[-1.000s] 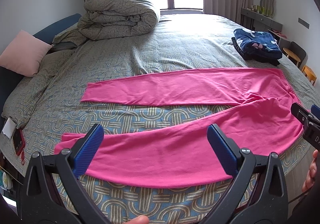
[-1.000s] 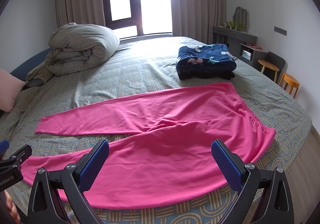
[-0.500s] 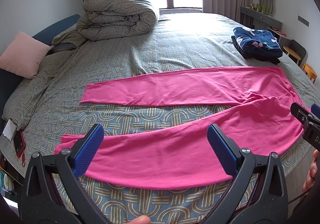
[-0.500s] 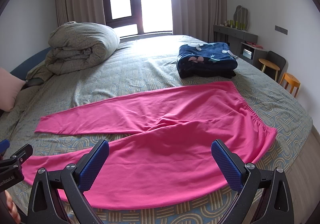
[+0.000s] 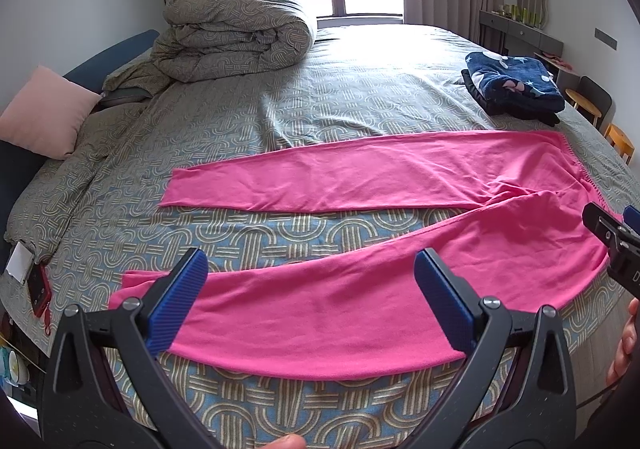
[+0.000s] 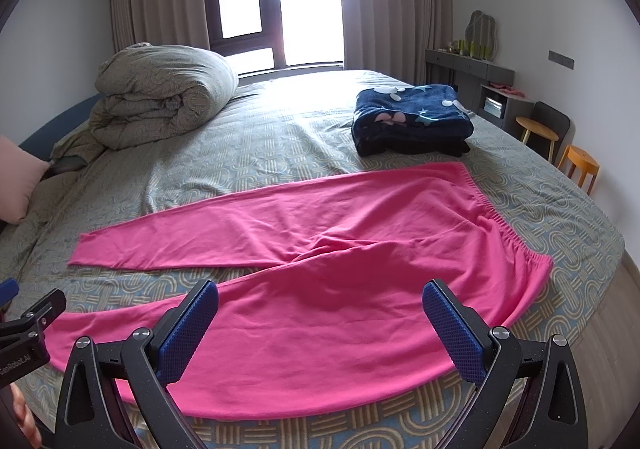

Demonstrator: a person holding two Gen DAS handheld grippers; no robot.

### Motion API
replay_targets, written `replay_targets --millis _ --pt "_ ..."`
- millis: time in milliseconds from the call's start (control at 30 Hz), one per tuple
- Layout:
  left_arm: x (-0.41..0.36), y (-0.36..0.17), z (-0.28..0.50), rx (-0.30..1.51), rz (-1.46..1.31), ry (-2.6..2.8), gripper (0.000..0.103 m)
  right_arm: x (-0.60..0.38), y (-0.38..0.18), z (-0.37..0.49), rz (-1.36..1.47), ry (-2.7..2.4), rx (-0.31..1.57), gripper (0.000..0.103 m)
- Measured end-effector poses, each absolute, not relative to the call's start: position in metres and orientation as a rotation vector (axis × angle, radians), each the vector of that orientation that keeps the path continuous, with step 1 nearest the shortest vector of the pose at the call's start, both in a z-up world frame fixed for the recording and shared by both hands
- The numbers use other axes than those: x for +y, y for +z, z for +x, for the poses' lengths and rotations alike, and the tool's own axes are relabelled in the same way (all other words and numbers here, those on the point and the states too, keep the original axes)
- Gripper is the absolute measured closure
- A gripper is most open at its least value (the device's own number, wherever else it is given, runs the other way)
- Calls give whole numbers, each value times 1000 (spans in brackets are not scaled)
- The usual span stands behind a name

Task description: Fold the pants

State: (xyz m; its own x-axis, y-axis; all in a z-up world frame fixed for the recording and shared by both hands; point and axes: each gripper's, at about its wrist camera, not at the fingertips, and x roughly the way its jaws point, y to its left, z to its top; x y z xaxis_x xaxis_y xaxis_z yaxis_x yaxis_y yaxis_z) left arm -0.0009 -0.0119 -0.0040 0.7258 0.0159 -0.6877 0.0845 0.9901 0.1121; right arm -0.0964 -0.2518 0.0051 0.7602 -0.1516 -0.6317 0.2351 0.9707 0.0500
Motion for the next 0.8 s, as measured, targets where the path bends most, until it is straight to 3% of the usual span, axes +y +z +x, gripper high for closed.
replay_targets --millis 800 --pt "-7 -9 -3 785 108 -49 0 -262 1 -101 166 -216 693 0"
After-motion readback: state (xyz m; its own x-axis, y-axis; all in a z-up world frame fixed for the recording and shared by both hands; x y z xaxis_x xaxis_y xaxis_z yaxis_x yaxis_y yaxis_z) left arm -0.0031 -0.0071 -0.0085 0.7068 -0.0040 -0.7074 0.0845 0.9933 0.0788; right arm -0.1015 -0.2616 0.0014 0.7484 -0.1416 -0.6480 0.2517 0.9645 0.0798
